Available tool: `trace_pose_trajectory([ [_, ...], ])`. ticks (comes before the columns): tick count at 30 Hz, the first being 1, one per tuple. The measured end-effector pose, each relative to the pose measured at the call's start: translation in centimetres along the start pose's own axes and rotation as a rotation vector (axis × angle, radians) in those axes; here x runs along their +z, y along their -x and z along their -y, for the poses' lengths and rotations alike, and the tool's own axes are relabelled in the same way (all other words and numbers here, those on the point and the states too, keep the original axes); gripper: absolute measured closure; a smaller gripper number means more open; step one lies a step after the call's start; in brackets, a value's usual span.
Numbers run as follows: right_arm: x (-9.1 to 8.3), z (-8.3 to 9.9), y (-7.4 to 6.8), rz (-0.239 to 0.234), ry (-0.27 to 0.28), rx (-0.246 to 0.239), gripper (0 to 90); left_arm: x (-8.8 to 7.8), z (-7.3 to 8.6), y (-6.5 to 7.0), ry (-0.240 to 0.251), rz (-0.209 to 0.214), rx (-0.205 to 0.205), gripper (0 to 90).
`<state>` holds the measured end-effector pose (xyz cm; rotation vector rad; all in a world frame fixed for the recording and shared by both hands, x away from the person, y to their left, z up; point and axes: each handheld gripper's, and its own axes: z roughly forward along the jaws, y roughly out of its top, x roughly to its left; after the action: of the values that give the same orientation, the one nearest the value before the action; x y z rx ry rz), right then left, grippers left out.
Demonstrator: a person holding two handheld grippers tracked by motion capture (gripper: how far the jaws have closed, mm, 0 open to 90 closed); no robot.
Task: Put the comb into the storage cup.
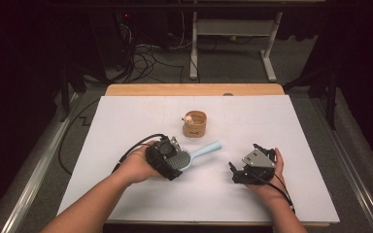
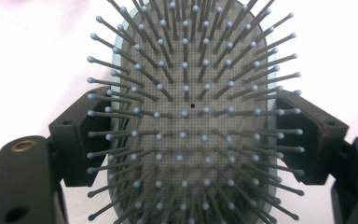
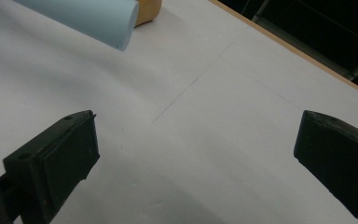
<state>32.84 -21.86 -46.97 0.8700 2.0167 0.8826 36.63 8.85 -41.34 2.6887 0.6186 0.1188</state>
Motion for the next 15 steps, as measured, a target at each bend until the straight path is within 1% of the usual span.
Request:
trace_pose_trajectory([
  [1,-0.08,0.0,-0.06,0.002,0.0,-0.011,0.4,-0.01,-0.02,0.02,-0.001,-0.001,0.003,20.3],
  [4,-0.09,0.01,-0.14,0.002,0.0,-0.021,0.4,0.0,-0.06,0.18,0.002,0.002,0.001,20.3],
  [6,-0.09,-0.01,-0.37,0.002,0.001,-0.044,0.4,-0.03,-0.17,0.23,0.002,0.002,0.005,20.3],
  [7,-0.09,-0.01,-0.37,0.002,0.001,-0.044,0.4,-0.03,-0.17,0.23,0.002,0.002,0.005,20.3],
  [9,-0.15,-0.07,-0.61,0.001,-0.001,-0.066,0.4,-0.03,-0.23,0.29,0.004,0.0,0.007,20.3],
  [10,-0.15,-0.07,-0.61,0.001,-0.001,-0.066,0.4,-0.03,-0.23,0.29,0.004,0.0,0.007,20.3],
  [12,-0.17,-0.13,-0.84,0.002,-0.003,-0.098,0.4,-0.06,-0.25,0.34,0.006,-0.007,0.011,20.3],
  [15,-0.21,-0.19,-1.02,-0.007,-0.003,-0.116,0.4,-0.02,-0.28,0.35,0.006,-0.007,0.009,20.3],
])
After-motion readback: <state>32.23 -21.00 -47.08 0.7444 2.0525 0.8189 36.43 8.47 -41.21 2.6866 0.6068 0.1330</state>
